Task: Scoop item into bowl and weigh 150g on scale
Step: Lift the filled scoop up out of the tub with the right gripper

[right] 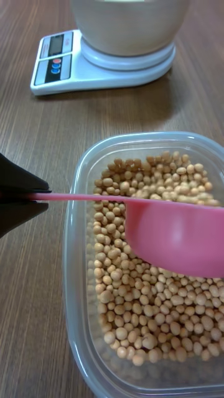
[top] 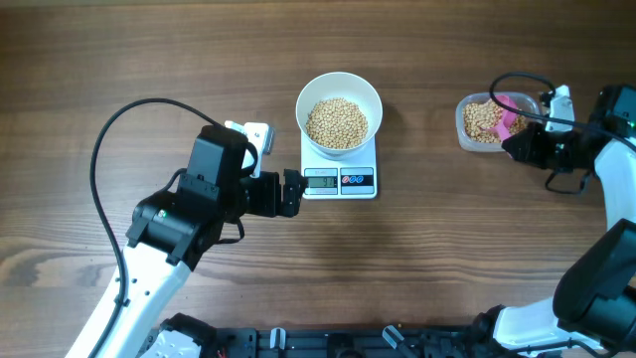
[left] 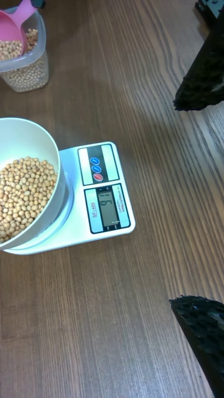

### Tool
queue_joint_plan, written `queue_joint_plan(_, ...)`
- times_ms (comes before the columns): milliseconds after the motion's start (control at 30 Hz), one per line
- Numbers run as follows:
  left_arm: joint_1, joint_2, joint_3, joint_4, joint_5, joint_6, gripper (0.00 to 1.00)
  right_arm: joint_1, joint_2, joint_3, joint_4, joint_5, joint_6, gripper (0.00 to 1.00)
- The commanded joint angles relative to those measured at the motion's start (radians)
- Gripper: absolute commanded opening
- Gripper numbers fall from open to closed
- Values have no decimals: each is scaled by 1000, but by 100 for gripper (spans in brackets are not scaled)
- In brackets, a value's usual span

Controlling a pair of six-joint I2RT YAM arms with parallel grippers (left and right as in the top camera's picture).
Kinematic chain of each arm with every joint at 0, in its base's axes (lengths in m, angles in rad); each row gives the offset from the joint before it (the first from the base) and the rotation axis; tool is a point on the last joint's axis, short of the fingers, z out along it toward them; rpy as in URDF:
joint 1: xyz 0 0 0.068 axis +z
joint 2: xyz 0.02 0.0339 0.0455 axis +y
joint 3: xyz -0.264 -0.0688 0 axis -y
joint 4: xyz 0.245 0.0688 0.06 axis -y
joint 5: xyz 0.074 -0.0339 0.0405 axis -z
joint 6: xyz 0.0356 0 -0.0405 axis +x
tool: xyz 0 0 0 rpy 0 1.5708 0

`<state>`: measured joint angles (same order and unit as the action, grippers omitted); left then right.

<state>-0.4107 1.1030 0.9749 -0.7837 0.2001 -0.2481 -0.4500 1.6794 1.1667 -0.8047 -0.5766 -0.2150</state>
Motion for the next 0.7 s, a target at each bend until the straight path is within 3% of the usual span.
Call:
queue_joint_plan(0, -5, -3, 3, 2, 11, 9, 100, -3, 19, -25, 8, -61, -21, 4)
queue_joint_plan(667, -5, -3, 3, 2, 11, 9, 100, -3, 19, -30, 30, 13, 16, 4)
